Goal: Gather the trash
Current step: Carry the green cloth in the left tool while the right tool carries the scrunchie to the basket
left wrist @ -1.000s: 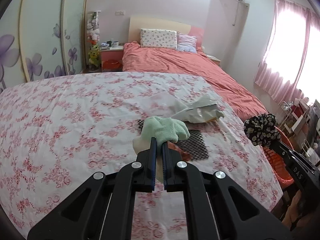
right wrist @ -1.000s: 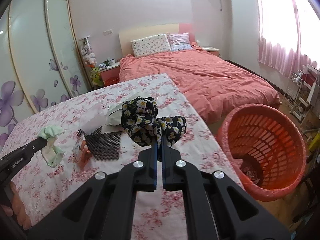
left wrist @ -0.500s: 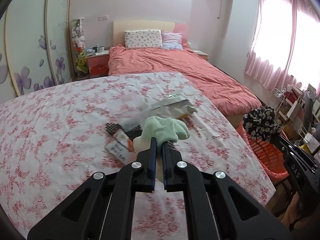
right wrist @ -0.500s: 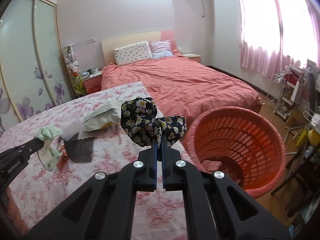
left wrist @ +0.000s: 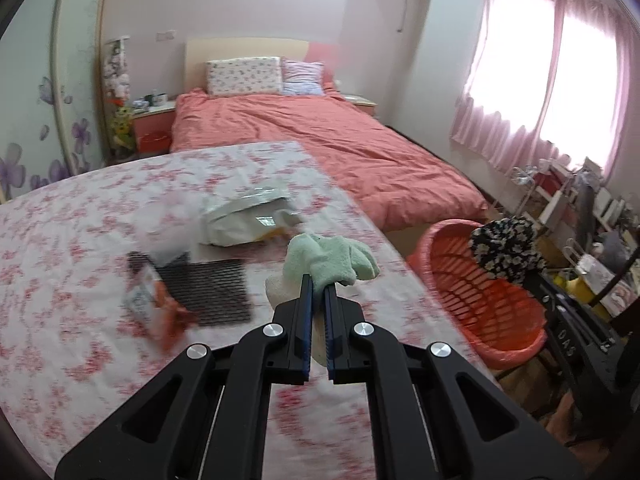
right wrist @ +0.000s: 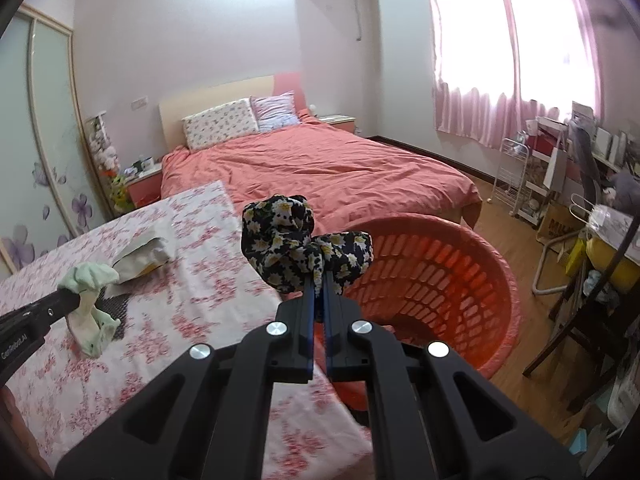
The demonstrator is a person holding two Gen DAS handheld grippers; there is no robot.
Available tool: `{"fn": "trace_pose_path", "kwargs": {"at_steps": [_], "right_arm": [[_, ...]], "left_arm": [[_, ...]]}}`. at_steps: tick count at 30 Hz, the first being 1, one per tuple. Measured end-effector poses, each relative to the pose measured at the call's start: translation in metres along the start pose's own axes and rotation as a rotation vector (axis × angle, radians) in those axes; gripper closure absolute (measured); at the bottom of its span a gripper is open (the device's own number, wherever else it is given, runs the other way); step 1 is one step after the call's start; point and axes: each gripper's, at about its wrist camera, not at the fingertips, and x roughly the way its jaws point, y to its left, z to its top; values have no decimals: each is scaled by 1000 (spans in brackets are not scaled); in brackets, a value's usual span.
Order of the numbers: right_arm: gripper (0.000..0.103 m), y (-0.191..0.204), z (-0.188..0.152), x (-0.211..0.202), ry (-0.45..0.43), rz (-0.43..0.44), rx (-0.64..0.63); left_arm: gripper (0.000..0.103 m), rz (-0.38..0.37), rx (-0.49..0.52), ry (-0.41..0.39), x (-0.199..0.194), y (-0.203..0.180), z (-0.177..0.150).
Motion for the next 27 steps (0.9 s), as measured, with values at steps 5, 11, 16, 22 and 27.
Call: {"fn": "trace_pose_path", "kwargs": {"at_steps": [5,11,16,22,27], "right_arm": [[98,-31,0,1,-6,-30,50],[98,-59,0,3,-10,-60,90],[98,-79,-1,8,-8,-83,109],[98,-94,-1,19,7,-99,131],[98,-106,1,26,9,-102,143]], "left_arm": [[98,-94,4,-1,9,-25,3],[98,-165,32,11,23,-59,5],[98,-207,57,30,36,-83,3],[98,-249,82,56,49,-108,3],[98,-282,95,65,58,-123,3]]}}
